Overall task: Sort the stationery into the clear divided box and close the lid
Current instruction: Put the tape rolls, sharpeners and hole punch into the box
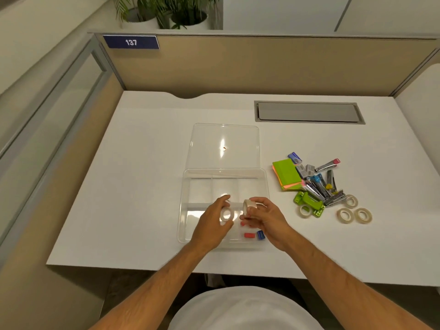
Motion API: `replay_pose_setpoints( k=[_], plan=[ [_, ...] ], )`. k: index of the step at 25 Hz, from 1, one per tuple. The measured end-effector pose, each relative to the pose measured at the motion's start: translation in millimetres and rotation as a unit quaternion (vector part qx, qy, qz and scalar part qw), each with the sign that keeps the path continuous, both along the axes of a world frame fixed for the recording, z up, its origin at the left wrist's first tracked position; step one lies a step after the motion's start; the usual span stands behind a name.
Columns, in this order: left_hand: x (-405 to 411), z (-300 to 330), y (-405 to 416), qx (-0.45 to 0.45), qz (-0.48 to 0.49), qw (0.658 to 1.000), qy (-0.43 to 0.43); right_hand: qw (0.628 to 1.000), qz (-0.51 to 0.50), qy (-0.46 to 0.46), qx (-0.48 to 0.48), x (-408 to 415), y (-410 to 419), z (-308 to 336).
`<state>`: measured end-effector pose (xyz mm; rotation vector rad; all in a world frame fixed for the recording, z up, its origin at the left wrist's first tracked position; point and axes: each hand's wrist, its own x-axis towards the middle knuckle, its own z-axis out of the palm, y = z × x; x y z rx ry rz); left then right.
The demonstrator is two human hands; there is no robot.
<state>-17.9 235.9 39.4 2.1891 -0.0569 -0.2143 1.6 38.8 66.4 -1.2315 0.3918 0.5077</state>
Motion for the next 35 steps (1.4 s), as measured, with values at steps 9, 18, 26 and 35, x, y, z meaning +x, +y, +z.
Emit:
replay_pose_setpoints(
  k=[9,18,26,35],
  plan=[
    [8.7,-36.4,-4.7,0.331,-0.091,0.939,0.012,0.998,0.002,0.010,-0.062,-11.4,-15.9,-5.0],
    [11.7,-35.3,-0.3,0.343,-0.119,0.931,-0.034,0.995,0.008,-0.006,-0.103,-6.4,-1.1,-9.9],
    [8.3,-3.2,11.7,0.097,-0.038,0.992,-0.066,0.994,0.066,0.003,-0.091,1.2,28.6,-13.9],
    [-2.4,-6.1,35.9,0.097,0.009,0.994,-0.050,0.890,0.238,-0.168,-0.351,-2.1,38.3,-23.1]
  ],
)
